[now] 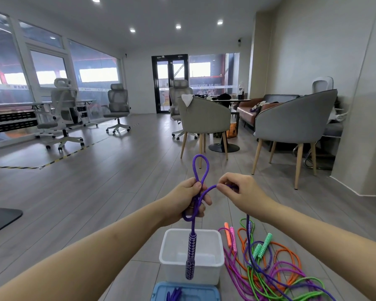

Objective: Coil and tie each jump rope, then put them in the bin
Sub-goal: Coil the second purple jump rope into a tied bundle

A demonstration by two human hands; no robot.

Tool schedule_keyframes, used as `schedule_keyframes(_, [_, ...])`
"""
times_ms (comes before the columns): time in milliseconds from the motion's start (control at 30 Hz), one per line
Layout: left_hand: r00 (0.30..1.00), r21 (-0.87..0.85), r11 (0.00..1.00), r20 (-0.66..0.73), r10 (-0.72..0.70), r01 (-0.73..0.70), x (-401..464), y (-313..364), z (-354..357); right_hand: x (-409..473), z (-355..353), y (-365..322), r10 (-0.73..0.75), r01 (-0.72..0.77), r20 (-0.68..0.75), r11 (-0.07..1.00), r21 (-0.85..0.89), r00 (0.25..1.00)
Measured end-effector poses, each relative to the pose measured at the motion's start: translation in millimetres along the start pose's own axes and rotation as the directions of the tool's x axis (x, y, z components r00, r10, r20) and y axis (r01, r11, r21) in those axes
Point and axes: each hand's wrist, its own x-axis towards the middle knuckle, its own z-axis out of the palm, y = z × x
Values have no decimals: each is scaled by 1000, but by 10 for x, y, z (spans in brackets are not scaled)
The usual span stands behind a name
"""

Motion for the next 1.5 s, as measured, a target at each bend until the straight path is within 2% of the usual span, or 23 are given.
schedule_keyframes(267, [997,-161,986,70,-26,37,34,-22,51,45,-28,-157,-85,80,-52,992,-97,995])
schedule_keyframes(467, [987,17,1000,161,14,-17,3,-29,31,21,-89,-149,-159,140,-55,956,-258,986])
schedule_keyframes(567, [990,88,996,140,10,-22,7,-40,52,4,-90,-170,-176,152,-65,948,-279,982])
schedule_keyframes(667, [995,78,995,84,48,-55,39,-34,59,4,-70,-133,-58,53,-51,993,-107,997])
schedule_keyframes(733, [996,-21,998,54,65,-64,53,-4,51,1,-71,-52,71,-71,4,997,31,997])
schedule_keyframes(833, [997,-207,977,42,64,-54,44,65,-14,-50,-128,158,256,-257,25,961,104,966])
schedule_keyframes(967, [996,-327,945,74,52,-26,27,133,-104,-96,-245,302,426,-397,-146,898,192,893])
schedule_keyframes(1067, [992,-304,952,103,72,-38,34,121,-56,-41,-229,195,519,-414,-232,827,380,823])
schedule_keyframes(1200, [990,-205,974,77,117,-99,54,126,96,65,-22,-68,633,-441,-144,667,601,761])
schedule_keyframes(1333, [990,-162,979,44,135,-126,93,138,195,117,58,-257,614,-380,-66,565,732,787])
schedule_keyframes(1500, [987,-100,985,70,144,-137,96,130,227,49,20,-370,524,-281,-116,616,736,844])
